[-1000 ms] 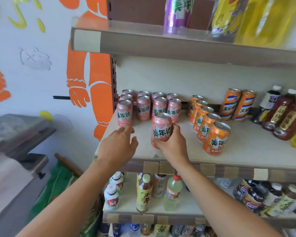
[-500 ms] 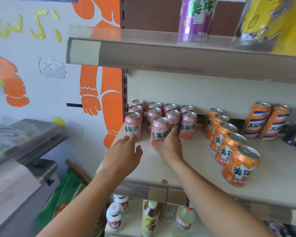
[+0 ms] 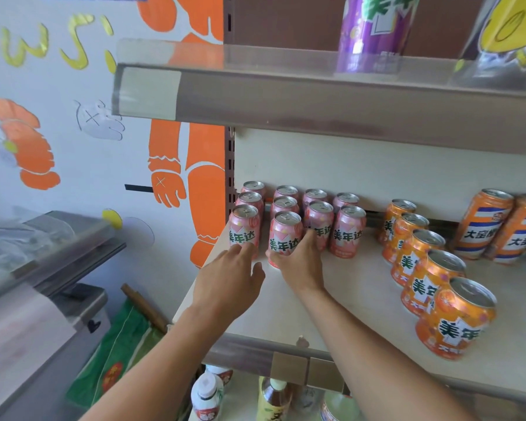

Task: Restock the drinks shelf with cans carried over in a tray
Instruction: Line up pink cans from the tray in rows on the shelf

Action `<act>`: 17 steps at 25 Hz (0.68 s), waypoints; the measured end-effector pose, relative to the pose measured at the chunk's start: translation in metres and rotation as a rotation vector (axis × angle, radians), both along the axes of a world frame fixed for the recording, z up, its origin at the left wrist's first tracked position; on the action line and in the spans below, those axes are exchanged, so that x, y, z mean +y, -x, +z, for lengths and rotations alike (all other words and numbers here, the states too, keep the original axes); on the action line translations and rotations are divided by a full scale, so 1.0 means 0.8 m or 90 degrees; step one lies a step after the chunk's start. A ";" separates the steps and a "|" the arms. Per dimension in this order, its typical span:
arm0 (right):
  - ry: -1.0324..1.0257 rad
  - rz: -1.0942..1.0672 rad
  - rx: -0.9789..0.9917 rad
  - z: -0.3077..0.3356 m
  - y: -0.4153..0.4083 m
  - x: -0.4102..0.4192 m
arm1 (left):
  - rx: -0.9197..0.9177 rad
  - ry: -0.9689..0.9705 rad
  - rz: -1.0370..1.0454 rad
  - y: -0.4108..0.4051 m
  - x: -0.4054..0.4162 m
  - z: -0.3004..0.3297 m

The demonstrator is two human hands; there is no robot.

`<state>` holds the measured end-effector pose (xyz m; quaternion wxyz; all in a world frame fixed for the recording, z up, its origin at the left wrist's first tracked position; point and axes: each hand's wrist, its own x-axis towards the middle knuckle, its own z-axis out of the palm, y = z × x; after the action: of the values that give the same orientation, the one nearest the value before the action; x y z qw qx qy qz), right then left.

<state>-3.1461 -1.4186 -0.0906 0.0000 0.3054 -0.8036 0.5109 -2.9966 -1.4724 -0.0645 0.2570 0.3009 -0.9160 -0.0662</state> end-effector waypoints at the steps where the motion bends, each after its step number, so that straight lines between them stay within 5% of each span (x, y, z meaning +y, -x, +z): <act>1: 0.003 -0.003 -0.001 -0.003 0.001 -0.002 | 0.001 -0.002 -0.002 0.002 -0.002 0.000; 17: -0.026 -0.003 0.005 -0.007 0.005 -0.016 | 0.016 -0.036 -0.040 0.019 -0.015 -0.020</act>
<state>-3.1501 -1.4312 -0.0964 -0.0019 0.3053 -0.8147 0.4930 -3.0122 -1.4846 -0.0802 0.2577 0.2786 -0.9193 -0.1041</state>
